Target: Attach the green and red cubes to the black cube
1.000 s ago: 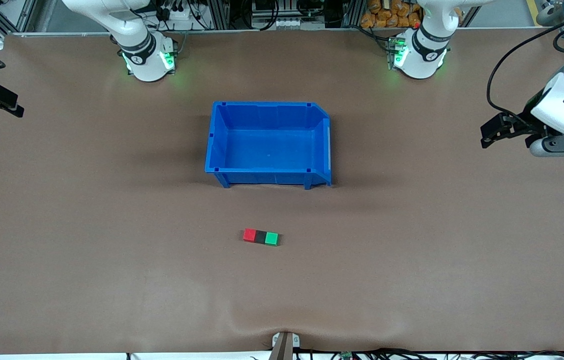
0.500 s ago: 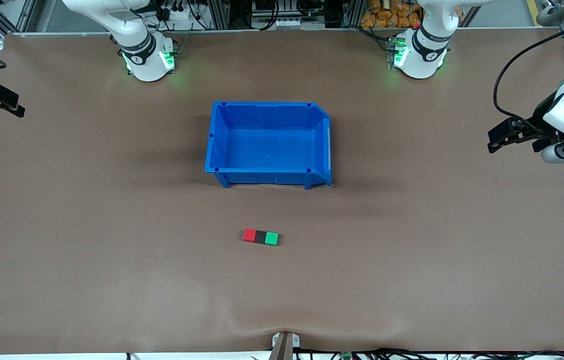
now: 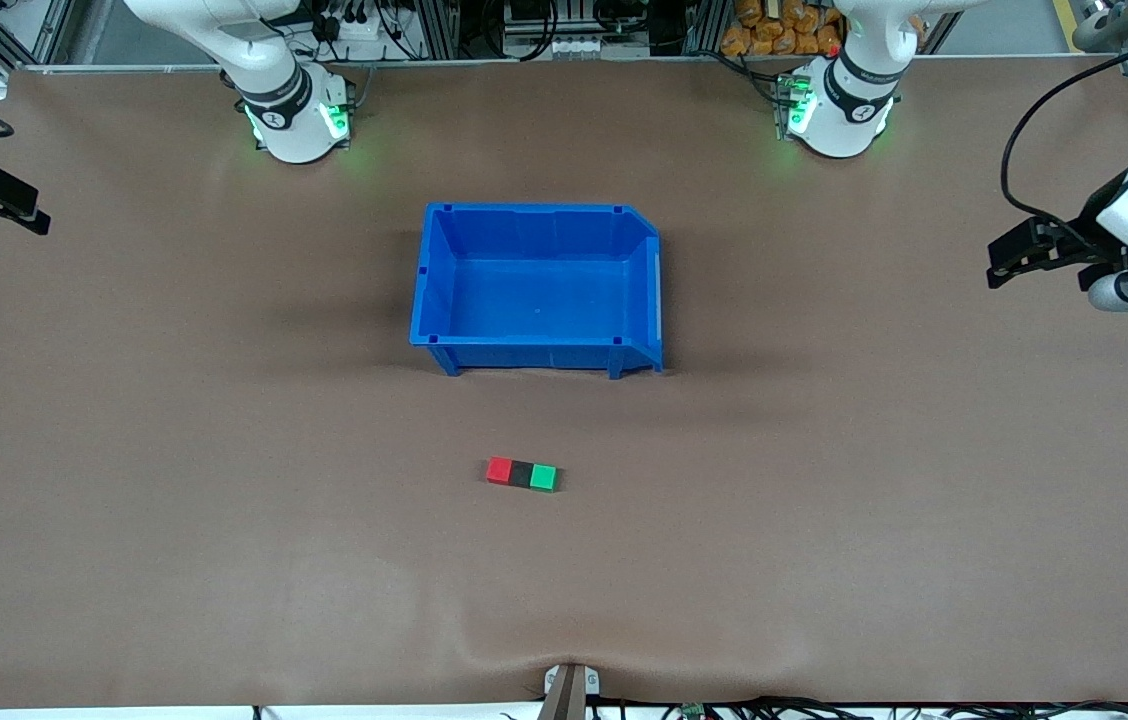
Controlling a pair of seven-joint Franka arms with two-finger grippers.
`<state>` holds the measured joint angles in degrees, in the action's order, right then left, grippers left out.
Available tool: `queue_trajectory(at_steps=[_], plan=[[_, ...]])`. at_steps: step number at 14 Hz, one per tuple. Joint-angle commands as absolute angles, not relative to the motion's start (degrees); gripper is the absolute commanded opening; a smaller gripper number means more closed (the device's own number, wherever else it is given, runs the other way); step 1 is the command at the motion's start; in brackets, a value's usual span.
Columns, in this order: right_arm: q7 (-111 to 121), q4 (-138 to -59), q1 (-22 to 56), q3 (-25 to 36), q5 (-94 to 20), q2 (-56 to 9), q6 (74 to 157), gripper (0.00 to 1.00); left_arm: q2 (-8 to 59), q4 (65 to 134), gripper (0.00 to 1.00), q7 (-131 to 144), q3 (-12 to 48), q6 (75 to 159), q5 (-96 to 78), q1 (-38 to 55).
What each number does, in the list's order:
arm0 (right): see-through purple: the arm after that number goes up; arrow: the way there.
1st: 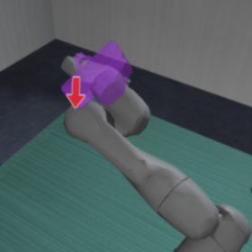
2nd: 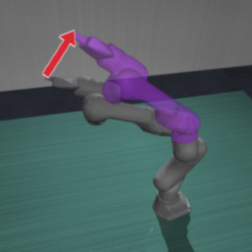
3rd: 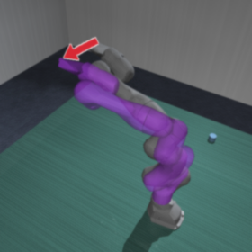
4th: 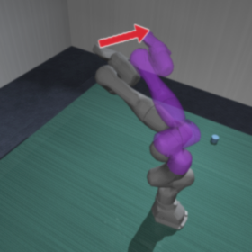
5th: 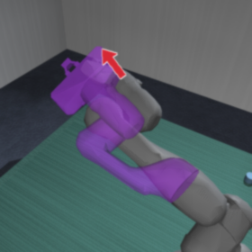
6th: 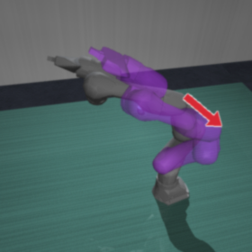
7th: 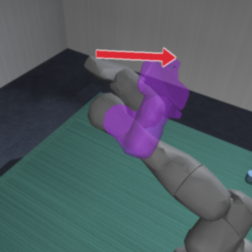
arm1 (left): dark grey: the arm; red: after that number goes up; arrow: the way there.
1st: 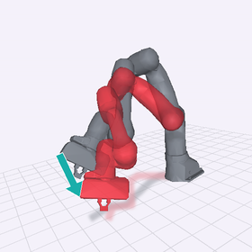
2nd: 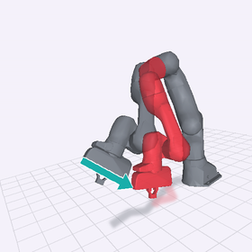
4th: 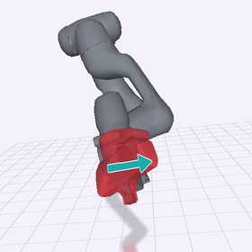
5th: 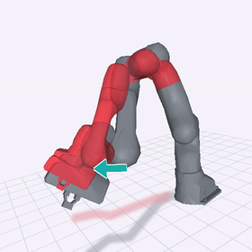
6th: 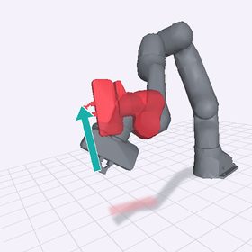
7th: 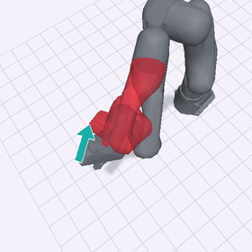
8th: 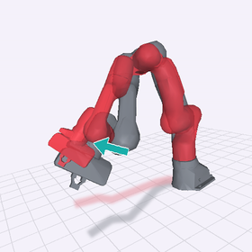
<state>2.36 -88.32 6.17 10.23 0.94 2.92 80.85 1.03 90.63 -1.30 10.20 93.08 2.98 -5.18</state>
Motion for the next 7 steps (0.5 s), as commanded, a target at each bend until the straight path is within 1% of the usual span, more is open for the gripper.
queue_trajectory(at_steps=[1, 5, 7], plan=[[1.85, -87.10, 6.15, 9.93, 1.14, 2.46, 79.98, 1.00, 0.09, 90.62, 1.00, -4.22, 10.46, 92.99, 1.93, -6.24], [1.67, -87.10, 6.24, 9.84, 1.05, 2.46, 79.89, 1.00, -0.52, 91.05, 1.00, -1.41, 11.07, 92.64, 1.93, -6.15], [1.67, -87.10, 6.24, 9.84, 1.05, 2.46, 79.89, 1.00, -2.36, 93.50, 1.00, -1.14, 11.16, 92.81, 1.93, -6.15]])
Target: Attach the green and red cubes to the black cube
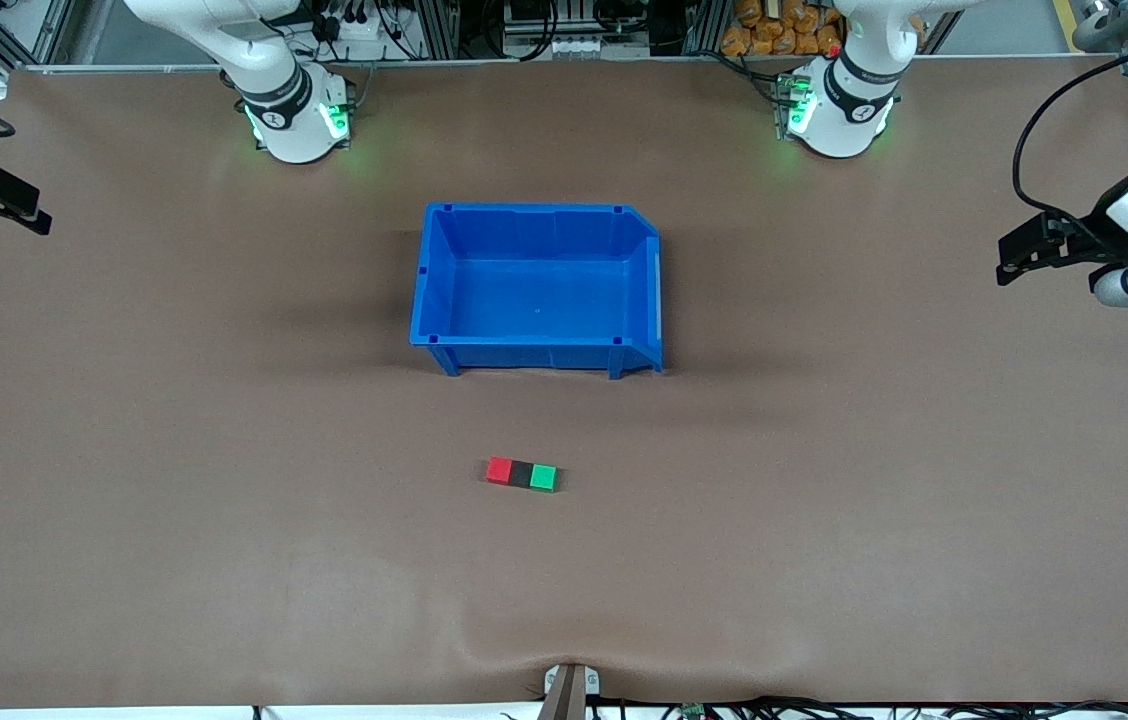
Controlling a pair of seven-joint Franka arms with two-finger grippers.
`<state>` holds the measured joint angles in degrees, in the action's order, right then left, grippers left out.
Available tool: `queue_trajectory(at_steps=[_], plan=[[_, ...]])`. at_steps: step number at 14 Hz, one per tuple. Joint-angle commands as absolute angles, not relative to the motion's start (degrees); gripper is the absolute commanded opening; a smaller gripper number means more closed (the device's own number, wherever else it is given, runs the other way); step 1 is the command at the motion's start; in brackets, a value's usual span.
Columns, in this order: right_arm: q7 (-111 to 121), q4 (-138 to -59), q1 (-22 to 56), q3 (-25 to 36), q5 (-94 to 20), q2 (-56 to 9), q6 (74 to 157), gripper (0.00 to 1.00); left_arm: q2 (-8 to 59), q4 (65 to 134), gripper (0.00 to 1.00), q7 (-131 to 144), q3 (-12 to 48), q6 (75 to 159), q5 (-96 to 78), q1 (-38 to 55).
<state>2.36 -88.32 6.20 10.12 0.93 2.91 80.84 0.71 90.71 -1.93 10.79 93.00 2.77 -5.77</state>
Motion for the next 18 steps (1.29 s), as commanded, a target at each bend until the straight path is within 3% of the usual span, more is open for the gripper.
queue_trajectory(at_steps=[1, 10, 15, 18], plan=[[1.67, -87.10, 6.24, 9.84, 1.05, 2.46, 79.98, 1.00, -3.42, 94.82, 1.00, -1.06, 11.16, 93.07, 1.93, -6.07], [1.76, -87.01, 6.07, 9.50, 0.97, 2.46, 80.07, 1.00, 0.26, 89.65, 1.00, -0.27, 10.99, 92.72, 1.85, -6.15], [1.85, -86.92, -1.30, 1.95, 0.97, 2.46, 79.98, 1.00, 0.26, 89.82, 1.00, 3.07, 10.99, 92.55, 1.93, -6.15], [1.93, -87.01, -1.93, 1.41, 0.97, 2.46, 80.07, 1.00, 0.26, 89.74, 1.00, 3.69, 10.99, 92.46, 1.93, -6.15]])
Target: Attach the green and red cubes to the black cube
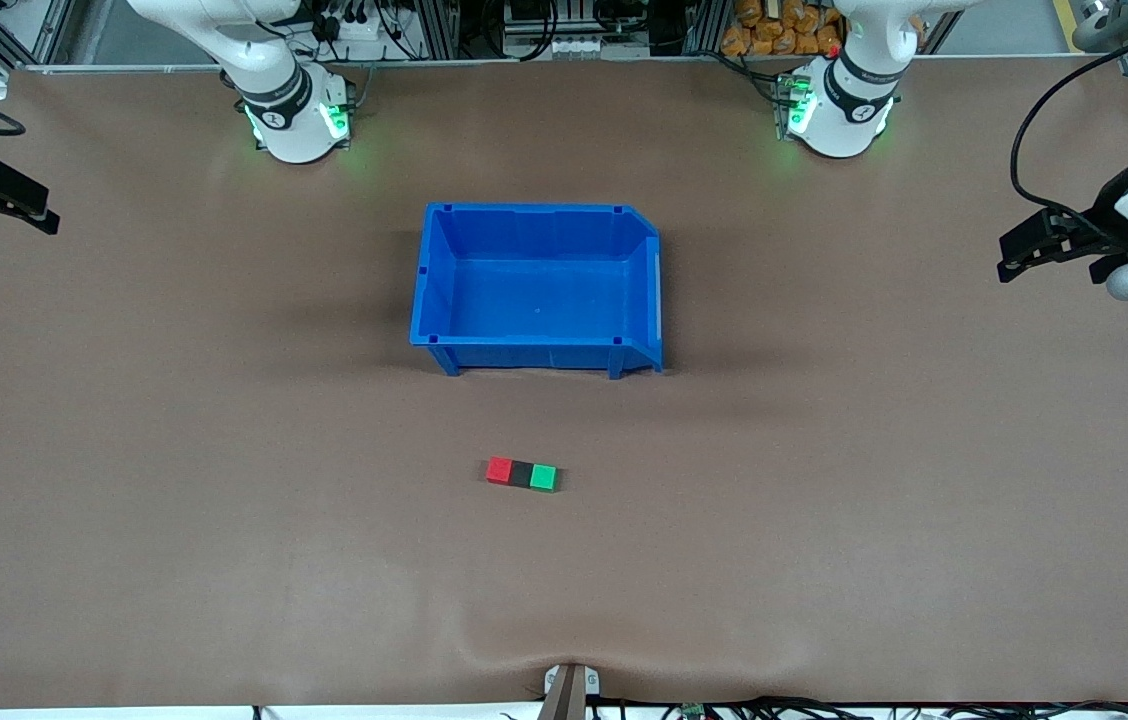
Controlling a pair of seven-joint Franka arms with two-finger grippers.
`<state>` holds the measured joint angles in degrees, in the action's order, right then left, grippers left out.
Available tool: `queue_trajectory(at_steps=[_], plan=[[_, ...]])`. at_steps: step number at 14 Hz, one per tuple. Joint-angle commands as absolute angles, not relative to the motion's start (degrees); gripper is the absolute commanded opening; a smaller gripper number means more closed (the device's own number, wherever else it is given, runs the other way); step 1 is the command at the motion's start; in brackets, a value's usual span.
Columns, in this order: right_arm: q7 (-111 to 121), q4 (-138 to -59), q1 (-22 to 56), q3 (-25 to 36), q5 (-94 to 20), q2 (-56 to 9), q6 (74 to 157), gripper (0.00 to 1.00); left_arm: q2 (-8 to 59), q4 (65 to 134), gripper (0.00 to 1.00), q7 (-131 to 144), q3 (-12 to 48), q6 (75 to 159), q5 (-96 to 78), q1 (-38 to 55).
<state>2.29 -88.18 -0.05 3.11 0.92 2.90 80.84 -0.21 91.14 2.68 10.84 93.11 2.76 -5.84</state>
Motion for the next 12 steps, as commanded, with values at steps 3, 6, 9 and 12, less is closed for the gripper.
queue_trajectory(at_steps=[3, 6, 9, 12], plan=[[1.85, -86.92, -1.67, 1.41, 0.97, 2.46, 80.07, 1.00, 0.26, 89.82, 1.00, 3.60, 10.99, 92.46, 1.93, -6.15], [1.67, -86.92, -1.50, 1.41, 0.97, 2.37, 80.33, 1.00, 0.35, 89.91, 1.00, 3.52, 10.99, 92.46, 2.02, -5.98], [1.67, -87.01, -1.49, 1.41, 0.88, 2.37, 80.42, 1.00, 0.35, 89.82, 1.00, 2.90, 10.99, 92.46, 2.02, -6.15], [1.67, -87.19, -1.49, 1.41, 0.88, 2.37, 80.33, 1.00, 0.35, 89.82, 1.00, 3.34, 10.99, 92.46, 2.02, -5.98]])
